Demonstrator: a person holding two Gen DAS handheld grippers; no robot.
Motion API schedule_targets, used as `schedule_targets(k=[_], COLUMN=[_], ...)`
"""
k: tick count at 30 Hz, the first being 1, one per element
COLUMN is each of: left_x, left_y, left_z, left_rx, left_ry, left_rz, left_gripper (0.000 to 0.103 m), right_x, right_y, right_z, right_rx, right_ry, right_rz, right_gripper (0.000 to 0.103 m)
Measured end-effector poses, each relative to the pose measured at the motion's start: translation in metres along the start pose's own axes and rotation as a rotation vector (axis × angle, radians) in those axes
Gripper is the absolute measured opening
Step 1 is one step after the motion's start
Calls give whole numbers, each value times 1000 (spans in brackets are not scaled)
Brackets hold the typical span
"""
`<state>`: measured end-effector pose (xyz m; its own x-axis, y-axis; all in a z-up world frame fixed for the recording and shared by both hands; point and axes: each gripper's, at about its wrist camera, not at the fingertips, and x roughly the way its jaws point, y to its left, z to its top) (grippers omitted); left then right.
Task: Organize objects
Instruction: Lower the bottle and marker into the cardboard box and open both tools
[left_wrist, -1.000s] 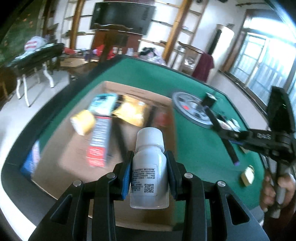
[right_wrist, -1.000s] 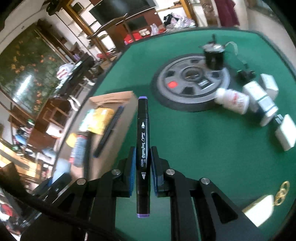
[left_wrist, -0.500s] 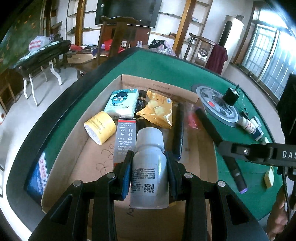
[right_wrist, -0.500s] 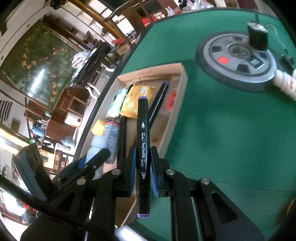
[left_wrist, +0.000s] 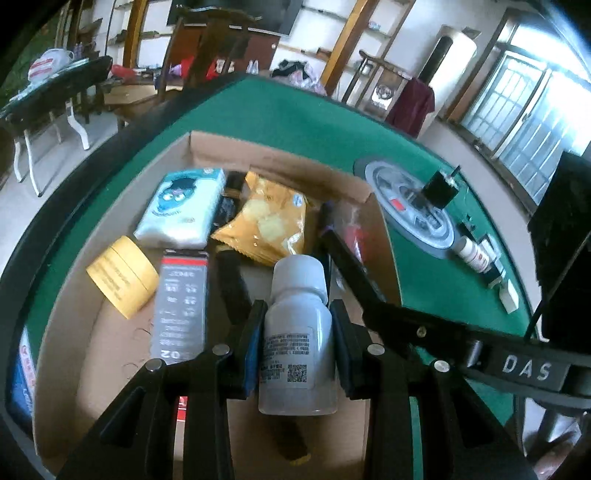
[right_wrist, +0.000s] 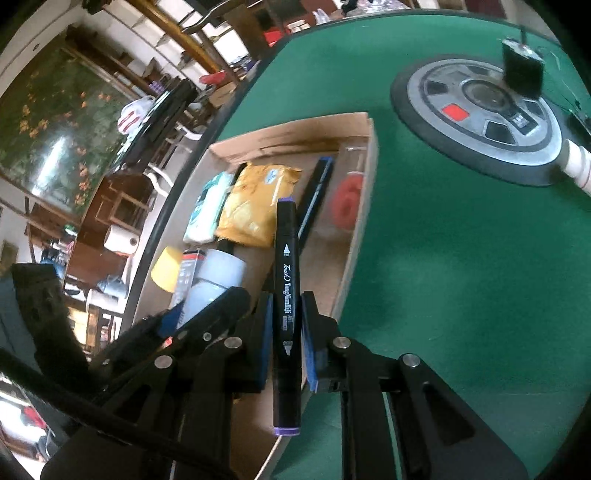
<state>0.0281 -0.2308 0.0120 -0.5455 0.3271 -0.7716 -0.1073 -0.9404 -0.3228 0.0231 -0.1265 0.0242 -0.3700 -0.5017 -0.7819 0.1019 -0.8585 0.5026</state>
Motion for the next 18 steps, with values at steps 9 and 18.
schedule_targets(k=[9,18], left_x=[6,-2], left_y=[3,10], left_z=[-3,-6], left_rx=[8,-27], left_ry=[47,36], left_rz=[117,67], left_gripper=[29,30], right_x=[5,11], right_y=[5,10], right_z=[4,2], right_rx=[-13,-32], right_ry=[16,24], right_rz=[-19,-64], right_gripper=[14,13])
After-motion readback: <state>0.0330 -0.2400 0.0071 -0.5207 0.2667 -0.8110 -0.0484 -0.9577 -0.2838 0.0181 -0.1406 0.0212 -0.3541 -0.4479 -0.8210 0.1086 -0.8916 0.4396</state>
